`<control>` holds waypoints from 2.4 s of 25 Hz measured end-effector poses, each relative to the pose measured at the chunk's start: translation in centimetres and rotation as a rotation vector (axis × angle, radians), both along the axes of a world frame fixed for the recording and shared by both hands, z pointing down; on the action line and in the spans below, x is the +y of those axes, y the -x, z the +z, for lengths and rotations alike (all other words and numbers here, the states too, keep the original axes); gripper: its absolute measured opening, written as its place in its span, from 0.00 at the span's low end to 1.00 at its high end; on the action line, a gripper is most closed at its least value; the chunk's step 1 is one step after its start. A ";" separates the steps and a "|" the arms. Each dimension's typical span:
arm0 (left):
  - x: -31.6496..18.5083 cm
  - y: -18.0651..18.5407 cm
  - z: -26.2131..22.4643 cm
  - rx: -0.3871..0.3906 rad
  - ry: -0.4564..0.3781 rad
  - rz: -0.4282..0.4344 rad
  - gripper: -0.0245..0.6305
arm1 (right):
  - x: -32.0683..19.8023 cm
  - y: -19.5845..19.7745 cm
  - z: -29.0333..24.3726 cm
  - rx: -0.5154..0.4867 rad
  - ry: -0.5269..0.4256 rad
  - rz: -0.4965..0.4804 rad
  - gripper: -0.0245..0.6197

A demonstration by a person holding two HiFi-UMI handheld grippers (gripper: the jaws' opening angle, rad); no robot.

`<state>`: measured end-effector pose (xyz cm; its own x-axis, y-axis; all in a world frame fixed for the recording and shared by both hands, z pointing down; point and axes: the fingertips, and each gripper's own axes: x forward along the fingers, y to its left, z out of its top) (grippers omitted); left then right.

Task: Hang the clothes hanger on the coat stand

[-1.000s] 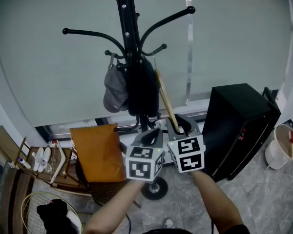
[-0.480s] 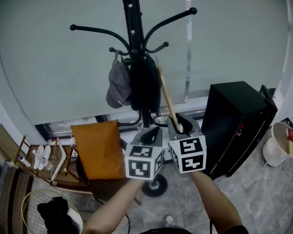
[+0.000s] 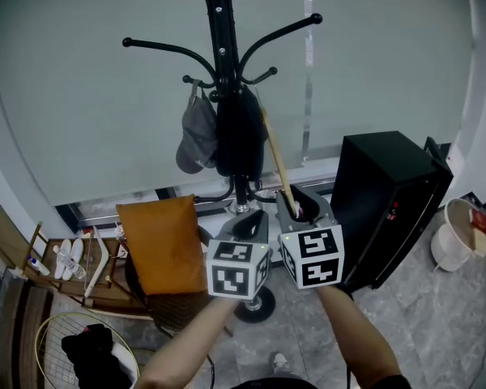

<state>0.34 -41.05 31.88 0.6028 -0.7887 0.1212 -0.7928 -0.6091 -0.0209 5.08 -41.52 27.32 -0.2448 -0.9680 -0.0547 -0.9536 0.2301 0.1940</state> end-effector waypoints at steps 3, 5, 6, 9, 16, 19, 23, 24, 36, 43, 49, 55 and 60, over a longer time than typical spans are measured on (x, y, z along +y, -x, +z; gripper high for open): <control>0.6 0.3 0.0 0.004 -0.002 0.000 0.04 | 0.8 0.3 -0.3 -0.003 -0.009 0.004 0.16; 0.9 0.5 0.0 0.009 -0.004 0.000 0.04 | 1.2 0.4 -0.4 -0.005 -0.016 0.005 0.16; 1.1 0.6 0.0 0.011 -0.005 0.000 0.04 | 1.4 0.5 -0.5 -0.004 -0.019 0.006 0.16; 1.4 0.8 0.0 0.016 -0.004 0.001 0.04 | 2.0 0.7 -0.4 0.000 -0.019 0.011 0.16; 2.2 0.9 -0.3 0.028 -0.004 0.007 0.04 | 2.9 1.2 0.1 0.009 0.001 0.003 0.16; 2.4 0.9 -0.2 0.032 -0.002 0.011 0.04 | 3.3 1.4 0.3 0.008 0.007 0.000 0.16; 2.9 0.9 -0.1 0.035 -0.001 0.012 0.04 | 3.9 1.7 0.7 0.004 0.024 -0.007 0.16; 3.0 0.9 -0.1 0.035 -0.001 0.013 0.04 | 4.1 1.7 0.9 0.002 0.029 -0.009 0.16; 5.0 2.0 0.6 0.042 0.005 0.010 0.04 | 6.5 3.2 3.1 -0.010 0.090 -0.038 0.16; 6.0 3.1 1.2 0.035 0.010 0.006 0.04 | 7.5 4.3 4.7 -0.026 0.145 -0.053 0.09; 6.5 4.5 1.4 0.032 0.000 -0.003 0.04 | 8.2 5.6 5.1 -0.043 0.170 -0.083 0.04; 7.5 5.1 1.3 0.014 -0.009 0.004 0.04 | 9.0 6.3 5.5 -0.050 0.185 -0.104 0.04; 8.1 4.9 1.2 0.013 -0.012 0.022 0.04 | 9.5 6.7 5.7 -0.054 0.199 -0.124 0.04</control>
